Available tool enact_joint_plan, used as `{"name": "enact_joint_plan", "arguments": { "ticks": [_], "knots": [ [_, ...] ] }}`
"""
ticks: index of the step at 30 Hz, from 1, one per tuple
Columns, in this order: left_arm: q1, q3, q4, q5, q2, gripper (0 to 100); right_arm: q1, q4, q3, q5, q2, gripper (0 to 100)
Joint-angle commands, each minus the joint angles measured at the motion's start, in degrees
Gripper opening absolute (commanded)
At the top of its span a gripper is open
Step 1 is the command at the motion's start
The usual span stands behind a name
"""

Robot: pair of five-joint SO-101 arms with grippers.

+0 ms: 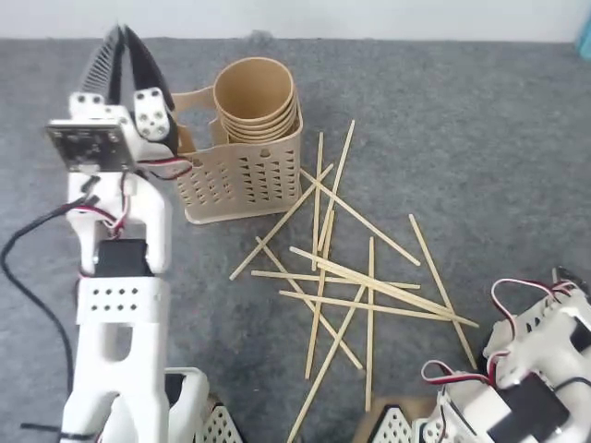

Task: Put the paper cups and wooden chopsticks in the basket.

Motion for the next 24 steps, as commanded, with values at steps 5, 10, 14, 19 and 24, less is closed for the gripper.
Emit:
{"name": "enact_joint_plan", "arguments": {
  "ticks": [5,10,14,19,24],
  "knots": [
    [0.88,6.55,-0.88,0.79,0.09,2,1.36,-0.13,0.97,1.23,-1.01,0.9],
    [0.70,6.29,-2.46,1.67,0.09,6,1.36,-0.22,0.97,1.23,-0.92,0.9],
    [-3.78,3.38,-1.85,1.76,-0.44,11,1.54,-0.22,0.97,1.23,-0.84,0.9],
    [-18.02,-8.04,21.54,1.67,0.18,12,1.54,-0.22,0.97,1.14,-0.84,0.9],
    [-28.57,-12.97,40.88,1.41,0.18,12,1.54,-0.22,0.97,1.14,-0.75,0.9]
  ]
}}
